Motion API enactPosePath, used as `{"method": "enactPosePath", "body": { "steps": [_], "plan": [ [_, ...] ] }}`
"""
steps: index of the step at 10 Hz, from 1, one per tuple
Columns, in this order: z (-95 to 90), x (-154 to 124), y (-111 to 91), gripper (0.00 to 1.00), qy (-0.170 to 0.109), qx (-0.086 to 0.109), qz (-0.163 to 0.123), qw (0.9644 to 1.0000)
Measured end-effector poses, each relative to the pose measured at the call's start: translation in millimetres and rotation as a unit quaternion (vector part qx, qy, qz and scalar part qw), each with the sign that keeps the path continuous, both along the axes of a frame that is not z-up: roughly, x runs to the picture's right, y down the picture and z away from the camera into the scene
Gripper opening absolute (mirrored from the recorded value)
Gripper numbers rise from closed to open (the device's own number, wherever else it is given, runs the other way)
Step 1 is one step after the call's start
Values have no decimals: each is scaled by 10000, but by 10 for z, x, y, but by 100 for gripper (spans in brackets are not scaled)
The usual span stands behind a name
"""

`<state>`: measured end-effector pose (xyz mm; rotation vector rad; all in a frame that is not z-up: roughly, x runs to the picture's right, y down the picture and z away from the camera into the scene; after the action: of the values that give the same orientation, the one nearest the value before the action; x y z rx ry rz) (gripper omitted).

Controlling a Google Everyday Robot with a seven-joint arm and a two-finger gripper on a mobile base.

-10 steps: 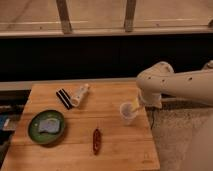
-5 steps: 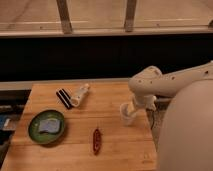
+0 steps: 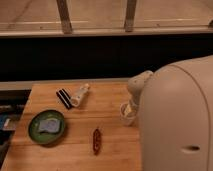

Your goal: Pick up the ceramic cup

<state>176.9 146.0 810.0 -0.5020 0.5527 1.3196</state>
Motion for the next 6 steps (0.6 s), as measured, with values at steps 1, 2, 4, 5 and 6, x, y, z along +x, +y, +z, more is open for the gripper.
{"method": "enactPosePath", "body": {
  "steps": [1, 2, 4, 5, 6],
  "plan": [
    [87, -50, 51, 68, -97, -110, 46, 9999],
    [132, -111, 84, 58, -215, -196, 36, 9996],
    [110, -279, 53, 37, -384, -238, -18, 9990],
    [75, -283, 44, 28, -432, -246, -41, 9988],
    [34, -282, 42, 17, -485, -255, -31, 9985]
  ]
}}
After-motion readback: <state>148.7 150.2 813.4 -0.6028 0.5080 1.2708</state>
